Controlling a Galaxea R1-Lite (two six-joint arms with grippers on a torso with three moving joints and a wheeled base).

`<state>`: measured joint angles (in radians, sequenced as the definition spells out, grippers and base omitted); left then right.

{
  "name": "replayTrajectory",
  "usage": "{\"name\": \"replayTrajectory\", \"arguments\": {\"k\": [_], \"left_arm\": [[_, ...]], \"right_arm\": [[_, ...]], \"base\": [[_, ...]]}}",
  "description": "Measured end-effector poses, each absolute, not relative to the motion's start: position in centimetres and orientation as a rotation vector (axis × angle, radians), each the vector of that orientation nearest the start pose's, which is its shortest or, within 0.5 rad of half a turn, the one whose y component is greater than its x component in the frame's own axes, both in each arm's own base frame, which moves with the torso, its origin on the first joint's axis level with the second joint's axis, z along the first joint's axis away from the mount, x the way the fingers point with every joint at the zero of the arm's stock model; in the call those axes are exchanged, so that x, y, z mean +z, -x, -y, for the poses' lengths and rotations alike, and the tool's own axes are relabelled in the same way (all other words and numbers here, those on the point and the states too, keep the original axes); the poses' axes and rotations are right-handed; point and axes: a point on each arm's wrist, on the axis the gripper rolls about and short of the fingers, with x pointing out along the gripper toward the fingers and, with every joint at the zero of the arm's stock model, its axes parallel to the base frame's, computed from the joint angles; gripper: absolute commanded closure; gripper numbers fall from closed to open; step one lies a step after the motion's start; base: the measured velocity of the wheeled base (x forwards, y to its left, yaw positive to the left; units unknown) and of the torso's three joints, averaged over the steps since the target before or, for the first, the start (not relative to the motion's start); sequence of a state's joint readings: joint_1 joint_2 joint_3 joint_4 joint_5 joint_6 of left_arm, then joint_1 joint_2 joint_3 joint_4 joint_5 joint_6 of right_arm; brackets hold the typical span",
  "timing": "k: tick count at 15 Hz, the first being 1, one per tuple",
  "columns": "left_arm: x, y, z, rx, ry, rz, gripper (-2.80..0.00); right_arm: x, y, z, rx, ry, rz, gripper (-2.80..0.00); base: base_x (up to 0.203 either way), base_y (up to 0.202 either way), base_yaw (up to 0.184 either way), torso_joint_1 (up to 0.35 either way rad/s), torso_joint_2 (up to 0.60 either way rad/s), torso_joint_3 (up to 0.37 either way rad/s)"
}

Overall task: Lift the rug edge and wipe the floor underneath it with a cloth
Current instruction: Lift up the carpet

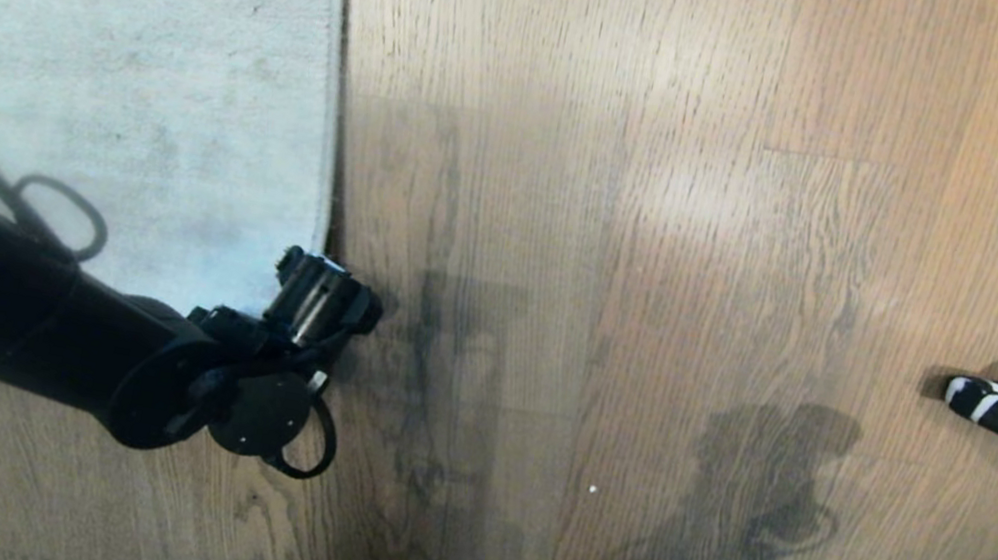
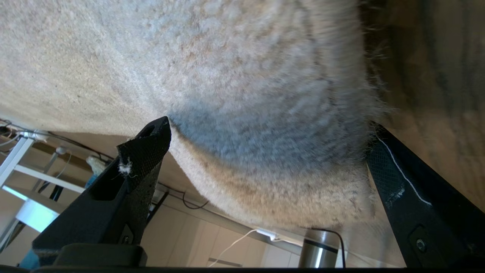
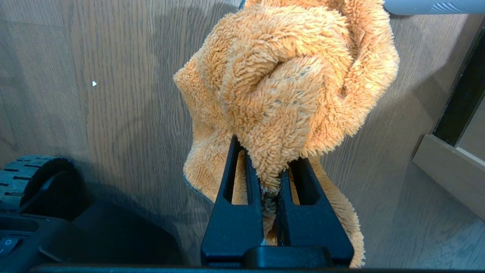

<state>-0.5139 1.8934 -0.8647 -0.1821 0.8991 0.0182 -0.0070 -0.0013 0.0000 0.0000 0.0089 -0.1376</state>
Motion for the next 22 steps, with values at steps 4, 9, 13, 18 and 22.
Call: {"name": "replayTrajectory", "arguments": {"k": [4,9,13,18,22], "left_arm": [[10.2,-28.4,13.1,0.379,-0.576,-0.665,-2.80],[10.1,-28.2,13.4,0.379,-0.586,-0.662,-2.80],[10.1,-27.7,14.3,0.349,-0.597,-0.655,-2.80],[9.2,-27.0,13.9,0.353,-0.624,-0.679,-2.80],[8.8,-27.0,13.2,0.380,-0.639,-0.701,-2.80]], "right_arm": [[7.5,2.3,0.0,0.002,0.137,0.001,0.00],[7.5,2.3,0.0,0.001,0.137,0.001,0.00],[7.5,2.3,0.0,0.002,0.137,0.001,0.00],[7.5,2.3,0.0,0.002,0.137,0.001,0.00],[7.5,2.3,0.0,0.001,0.137,0.001,0.00]], "base": [[0.000,0.000,0.000,0.000,0.00,0.000],[0.000,0.000,0.000,0.000,0.00,0.000],[0.000,0.000,0.000,0.000,0.00,0.000],[0.000,0.000,0.000,0.000,0.00,0.000],[0.000,0.000,0.000,0.000,0.00,0.000]]}}
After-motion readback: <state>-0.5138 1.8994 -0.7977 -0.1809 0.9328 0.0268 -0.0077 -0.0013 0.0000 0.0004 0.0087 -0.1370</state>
